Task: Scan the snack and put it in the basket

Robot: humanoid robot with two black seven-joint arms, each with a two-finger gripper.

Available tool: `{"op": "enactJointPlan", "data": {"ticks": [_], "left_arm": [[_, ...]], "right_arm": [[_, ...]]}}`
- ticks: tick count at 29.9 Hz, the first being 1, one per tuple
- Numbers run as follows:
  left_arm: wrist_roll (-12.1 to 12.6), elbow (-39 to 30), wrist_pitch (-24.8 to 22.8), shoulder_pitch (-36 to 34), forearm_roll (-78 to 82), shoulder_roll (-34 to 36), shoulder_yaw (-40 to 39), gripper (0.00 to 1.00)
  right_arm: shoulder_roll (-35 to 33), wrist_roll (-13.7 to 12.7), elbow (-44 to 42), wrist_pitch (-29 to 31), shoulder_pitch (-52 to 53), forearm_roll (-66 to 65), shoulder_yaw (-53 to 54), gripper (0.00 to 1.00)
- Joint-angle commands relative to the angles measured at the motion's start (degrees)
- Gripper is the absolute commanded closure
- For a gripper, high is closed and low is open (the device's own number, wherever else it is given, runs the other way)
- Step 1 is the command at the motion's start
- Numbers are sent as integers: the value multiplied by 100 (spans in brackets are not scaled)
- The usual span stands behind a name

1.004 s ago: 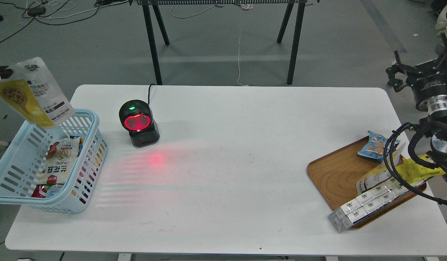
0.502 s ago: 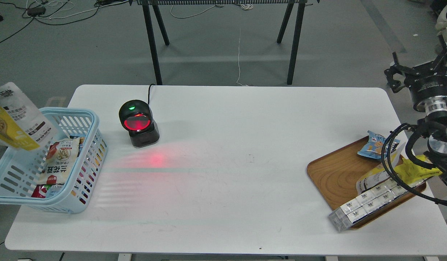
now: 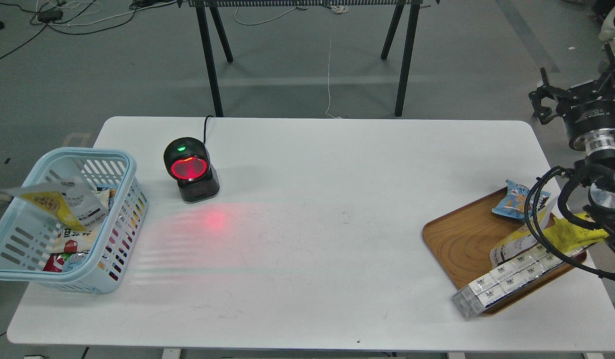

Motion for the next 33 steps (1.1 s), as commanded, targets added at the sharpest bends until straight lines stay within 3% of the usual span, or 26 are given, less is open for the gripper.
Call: {"op": "enactJointPlan", "data": {"ticks": [1,7,15,20,23,26,30,33], "left_arm": [[0,-1,33,-26,0,-108,-43,61],[0,43,-19,-62,-2126,-846,-245,57],[0,596,-98,-62,-5324,-2322,-675,57],[0,1438,-222,-35,-7284,-3402,-1053,57],[0,2124,-309,-9,-8743,-4062,-1115,49],[0,2975,-756,-9,-10219,-4677,-1115,32],[0,3952,-1766,-9,-11355,-5258,-1194,28],[0,4506,-2688,17,-12041,-5531,-1597,28]], "right_arm": [[-1,0,0,0,6,1,-18,2],[-1,0,0,0,93,-25,-26,2],[8,0,9,0,296,-544,44,2],[8,0,-18,0,304,-571,308,2],[61,0,-27,0,392,-615,316,2],[210,0,-167,0,576,-615,378,2],[307,0,-220,0,621,-606,509,2],[438,-154,-238,0,612,-606,720,2]]}}
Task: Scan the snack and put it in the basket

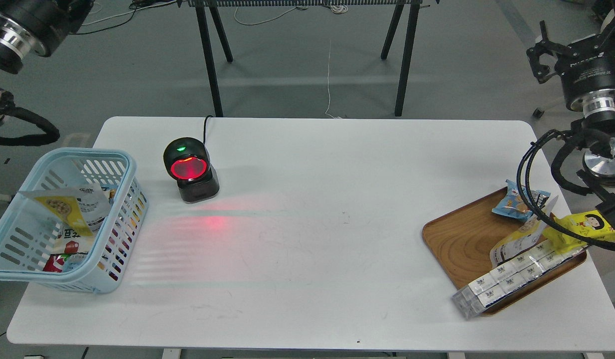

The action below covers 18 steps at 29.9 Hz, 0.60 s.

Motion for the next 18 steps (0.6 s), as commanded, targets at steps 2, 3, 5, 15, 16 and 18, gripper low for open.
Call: {"op": "enactJointPlan", "data": {"ticks": [2,3,5,15,16,18], "left_arm": [[-2,729,-1274,84,-1088,-405,-535,25],[-2,817,-1424,154,-1325,-493,-649,25],[-2,1028,-1539,268,-1730,-660,-930,23],[802,2707,-1548,568,-2206,-2487,-2485,19],[855,2804,-1557,611,-2215,-2620,-2635,17],[891,2822,-1575,778,-2224,-2770,-2872,15]], "right_arm": [[281,-116,-79,0,-2,6,310,2],[361,-116,-167,0,-2,6,354,2],[484,-186,-342,0,7,6,381,2],[1275,-669,-2082,0,516,6,372,1],[1328,-696,-2170,0,552,-3,363,1],[1407,-696,-2180,0,561,-3,363,1]]}}
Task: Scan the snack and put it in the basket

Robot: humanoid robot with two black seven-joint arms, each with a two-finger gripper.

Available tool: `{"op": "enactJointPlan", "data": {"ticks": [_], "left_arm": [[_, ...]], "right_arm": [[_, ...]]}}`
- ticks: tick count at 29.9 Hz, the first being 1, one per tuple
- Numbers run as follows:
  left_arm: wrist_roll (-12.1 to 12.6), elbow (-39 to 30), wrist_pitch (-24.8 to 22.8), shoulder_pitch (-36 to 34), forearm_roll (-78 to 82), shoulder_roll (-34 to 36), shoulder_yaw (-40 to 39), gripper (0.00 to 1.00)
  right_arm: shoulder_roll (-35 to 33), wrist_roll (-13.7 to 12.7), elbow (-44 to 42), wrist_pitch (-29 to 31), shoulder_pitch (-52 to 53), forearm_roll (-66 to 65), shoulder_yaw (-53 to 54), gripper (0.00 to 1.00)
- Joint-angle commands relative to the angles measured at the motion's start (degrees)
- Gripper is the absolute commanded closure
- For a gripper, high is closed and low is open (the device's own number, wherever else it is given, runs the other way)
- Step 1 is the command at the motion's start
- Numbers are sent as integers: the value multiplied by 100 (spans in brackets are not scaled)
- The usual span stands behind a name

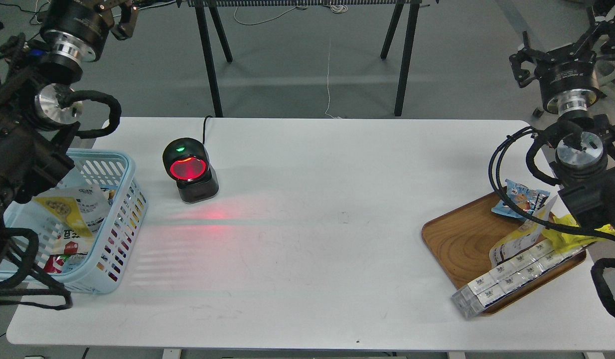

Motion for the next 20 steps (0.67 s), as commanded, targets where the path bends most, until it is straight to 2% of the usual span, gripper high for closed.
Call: {"op": "enactJointPlan", "data": {"ticks": [1,8,12,20], "left_arm": [[91,135,-59,244,-29,-339,-460,14],[91,126,-214,526,-239,-630,-619,10],[65,118,-214,746,-284,-761,-593,1],[56,100,-214,772,-275,-815,-540,1]], "right_arm": [[166,-40,-147,0,57,-6,-8,1],[246,13,-173,0,75,-6,1,1],[263,13,-156,0,136,-6,1,1],[263,13,-130,0,321,-6,1,1]]}}
